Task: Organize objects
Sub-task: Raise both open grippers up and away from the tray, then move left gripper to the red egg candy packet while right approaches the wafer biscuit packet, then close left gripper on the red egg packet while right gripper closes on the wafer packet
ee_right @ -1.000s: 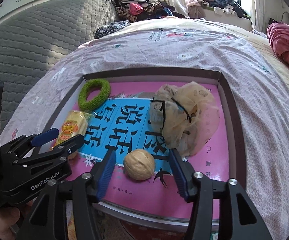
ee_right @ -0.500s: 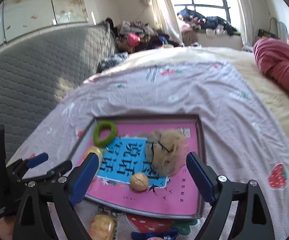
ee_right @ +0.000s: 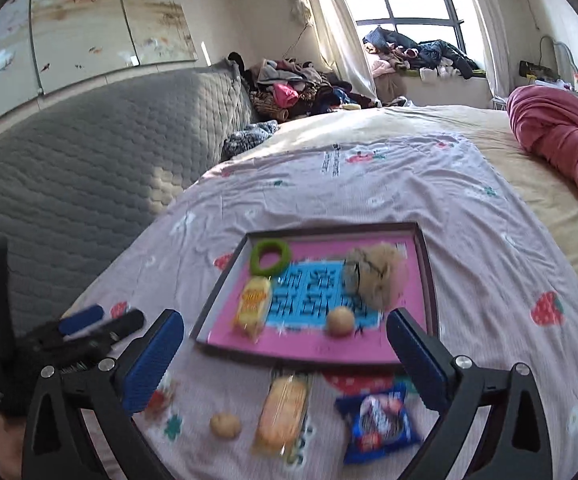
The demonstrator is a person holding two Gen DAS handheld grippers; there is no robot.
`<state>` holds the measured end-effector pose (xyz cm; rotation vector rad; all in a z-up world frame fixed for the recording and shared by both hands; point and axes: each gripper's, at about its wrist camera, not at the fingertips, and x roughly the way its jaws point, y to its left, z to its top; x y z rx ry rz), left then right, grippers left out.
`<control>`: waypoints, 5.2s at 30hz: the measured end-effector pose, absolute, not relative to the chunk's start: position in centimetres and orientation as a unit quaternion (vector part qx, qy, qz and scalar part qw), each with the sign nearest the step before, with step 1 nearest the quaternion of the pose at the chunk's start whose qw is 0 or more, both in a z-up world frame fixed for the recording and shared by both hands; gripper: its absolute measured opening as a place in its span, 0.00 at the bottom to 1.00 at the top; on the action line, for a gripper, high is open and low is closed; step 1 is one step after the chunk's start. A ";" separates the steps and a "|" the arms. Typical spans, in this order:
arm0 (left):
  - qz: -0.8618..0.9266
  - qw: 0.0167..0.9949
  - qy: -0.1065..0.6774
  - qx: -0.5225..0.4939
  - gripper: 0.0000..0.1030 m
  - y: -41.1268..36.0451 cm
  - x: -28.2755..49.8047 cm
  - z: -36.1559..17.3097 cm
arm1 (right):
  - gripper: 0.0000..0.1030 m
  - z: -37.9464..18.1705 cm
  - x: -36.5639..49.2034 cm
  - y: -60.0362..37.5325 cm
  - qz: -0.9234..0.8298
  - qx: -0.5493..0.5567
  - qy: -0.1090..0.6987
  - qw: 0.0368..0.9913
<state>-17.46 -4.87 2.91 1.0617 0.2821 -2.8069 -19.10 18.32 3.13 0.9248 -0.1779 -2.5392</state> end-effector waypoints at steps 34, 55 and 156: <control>-0.944 0.077 0.080 0.312 1.00 -5.8 -0.4 7.4 | 1.00 9.4 -3.5 16.4 -0.923 0.296 -0.057 0.240; -0.942 0.082 0.084 0.315 1.00 -6.6 2.1 6.3 | 1.00 8.6 -1.6 16.3 -0.921 0.303 -0.058 0.238; -0.899 0.079 0.045 0.428 0.96 -6.9 -16.1 -7.7 | 0.84 -9.1 -21.5 11.6 -0.859 0.490 0.016 0.148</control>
